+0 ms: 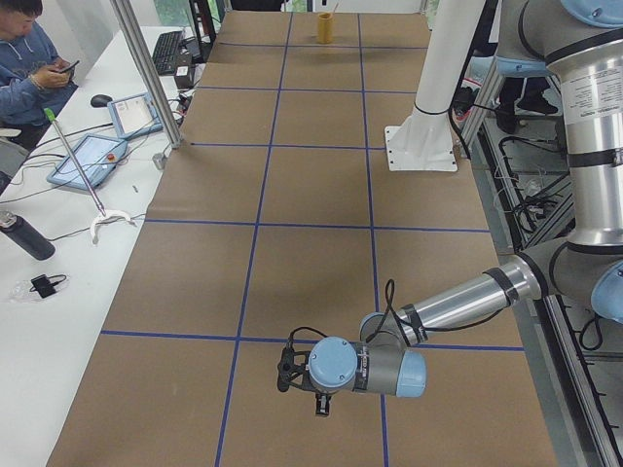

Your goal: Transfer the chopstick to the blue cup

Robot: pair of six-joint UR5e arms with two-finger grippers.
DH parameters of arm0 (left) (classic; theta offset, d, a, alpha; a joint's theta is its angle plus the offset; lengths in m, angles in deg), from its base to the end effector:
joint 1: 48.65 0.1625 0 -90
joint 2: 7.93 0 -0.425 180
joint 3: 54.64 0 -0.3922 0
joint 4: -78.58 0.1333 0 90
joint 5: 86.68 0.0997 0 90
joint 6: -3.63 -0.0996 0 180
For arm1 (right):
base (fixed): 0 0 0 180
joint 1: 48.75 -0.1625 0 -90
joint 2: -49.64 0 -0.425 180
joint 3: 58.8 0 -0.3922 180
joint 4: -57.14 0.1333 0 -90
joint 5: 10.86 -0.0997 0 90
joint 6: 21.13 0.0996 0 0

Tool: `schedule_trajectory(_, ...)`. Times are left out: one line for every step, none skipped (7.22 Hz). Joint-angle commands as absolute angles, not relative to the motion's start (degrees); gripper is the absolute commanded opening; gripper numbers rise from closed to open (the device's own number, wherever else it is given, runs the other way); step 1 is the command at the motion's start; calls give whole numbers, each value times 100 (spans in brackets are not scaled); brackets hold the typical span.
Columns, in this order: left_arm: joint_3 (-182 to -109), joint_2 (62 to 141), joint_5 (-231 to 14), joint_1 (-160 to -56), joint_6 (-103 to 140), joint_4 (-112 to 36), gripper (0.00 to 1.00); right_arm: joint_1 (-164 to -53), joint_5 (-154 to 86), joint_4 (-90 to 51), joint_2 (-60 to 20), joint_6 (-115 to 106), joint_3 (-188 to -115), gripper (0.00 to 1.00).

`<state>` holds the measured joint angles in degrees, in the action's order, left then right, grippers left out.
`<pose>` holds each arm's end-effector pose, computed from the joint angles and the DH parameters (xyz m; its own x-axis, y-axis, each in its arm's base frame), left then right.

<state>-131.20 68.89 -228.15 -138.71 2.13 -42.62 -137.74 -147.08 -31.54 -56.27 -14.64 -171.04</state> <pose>-0.0558 -0.3580 0.8059 0.6228 0.0879 -0.7774 -0.0153 0.9948 0.1002 0.0547 -0.3823 0.5830 0.6876 0.0044 0.7260 -0.0606 0.9968 0.0514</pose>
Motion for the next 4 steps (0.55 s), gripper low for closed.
schedule_trajectory(-13102, 6889, -22845, -13865, 213, -4262, 88, -13770, -14727, -3154, -5627, -1462, -17103, 100)
schedule_trajectory(-13102, 6880, -22845, -13856, 213, -4262, 69, -13770, -14762, -3154, -5627, -1462, -17103, 100)
schedule_trajectory(-13093, 6880, -22845, -13856, 213, -4262, 37, -13770, -14788, -3146, -5627, -1462, -17103, 100)
schedule_trajectory(-13093, 6880, -22845, -13856, 213, -4254, 8, -13770, -14789, -3128, -5627, -1454, -17103, 100)
